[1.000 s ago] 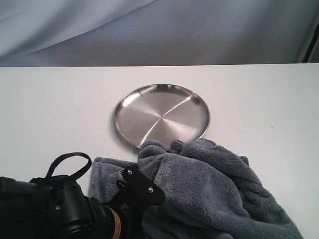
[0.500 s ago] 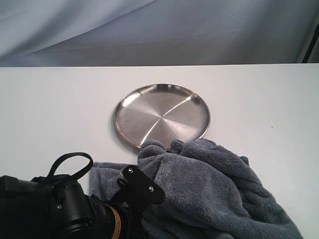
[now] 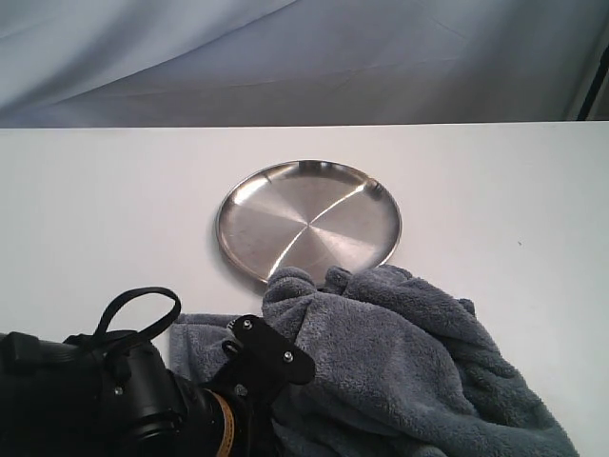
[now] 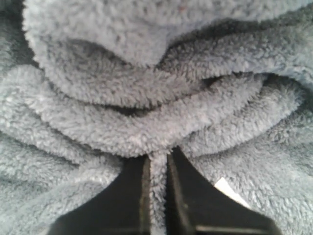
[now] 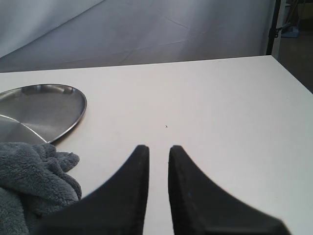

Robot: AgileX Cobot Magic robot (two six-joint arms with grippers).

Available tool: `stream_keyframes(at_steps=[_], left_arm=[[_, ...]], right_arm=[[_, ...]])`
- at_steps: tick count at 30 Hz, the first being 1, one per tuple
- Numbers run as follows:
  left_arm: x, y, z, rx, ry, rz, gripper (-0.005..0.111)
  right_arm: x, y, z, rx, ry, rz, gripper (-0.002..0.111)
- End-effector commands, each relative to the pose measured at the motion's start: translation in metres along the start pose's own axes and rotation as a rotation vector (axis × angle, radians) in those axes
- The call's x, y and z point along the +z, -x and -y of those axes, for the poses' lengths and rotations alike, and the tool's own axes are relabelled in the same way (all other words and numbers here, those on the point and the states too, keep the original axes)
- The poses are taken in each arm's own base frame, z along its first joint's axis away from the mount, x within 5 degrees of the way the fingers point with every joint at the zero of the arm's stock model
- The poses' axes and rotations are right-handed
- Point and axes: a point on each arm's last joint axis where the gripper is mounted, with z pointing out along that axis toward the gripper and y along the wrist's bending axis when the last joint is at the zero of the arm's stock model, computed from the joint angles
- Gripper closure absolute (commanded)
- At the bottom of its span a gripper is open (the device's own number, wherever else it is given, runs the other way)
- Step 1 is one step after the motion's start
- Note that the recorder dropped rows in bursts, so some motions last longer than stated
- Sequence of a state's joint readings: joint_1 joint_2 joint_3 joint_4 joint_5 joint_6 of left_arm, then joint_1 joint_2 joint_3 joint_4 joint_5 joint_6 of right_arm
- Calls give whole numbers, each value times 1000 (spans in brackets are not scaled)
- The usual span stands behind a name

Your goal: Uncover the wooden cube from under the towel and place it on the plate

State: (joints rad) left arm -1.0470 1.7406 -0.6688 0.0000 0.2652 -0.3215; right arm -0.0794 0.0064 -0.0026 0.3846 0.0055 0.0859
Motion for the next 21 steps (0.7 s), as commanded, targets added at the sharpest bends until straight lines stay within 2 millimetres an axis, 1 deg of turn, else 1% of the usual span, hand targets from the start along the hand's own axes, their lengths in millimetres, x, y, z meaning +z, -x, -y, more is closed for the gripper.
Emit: stream_keyframes(at_steps=[1,8,14,17,18,19,20,21], left_arm=[[-2,8,4,-32,18,-77,107],[-25,48,17,-8,27,-69,107],[-46,76,25,-1,27,-53,107],[-67,97,30,25,39,-6,107],[-73,101,30,35,46,8,107],[-83,108,30,54,67,24,107],[-87,112,30,68,85,30,107],[-98,119,29,88,115,45,107]], right_arm=[[0,-2,0,9,1,-8,105],[0,-2,0,9,1,-8,105],[0,-2,0,9,1,-8,105],[0,-2,0,9,1,-8,105],[0,-2,0,9,1,-8,105],[0,-2,0,9,1,-8,105],[0,-2,0,9,1,-8,105],[0,-2,0,9,1,-8,105]])
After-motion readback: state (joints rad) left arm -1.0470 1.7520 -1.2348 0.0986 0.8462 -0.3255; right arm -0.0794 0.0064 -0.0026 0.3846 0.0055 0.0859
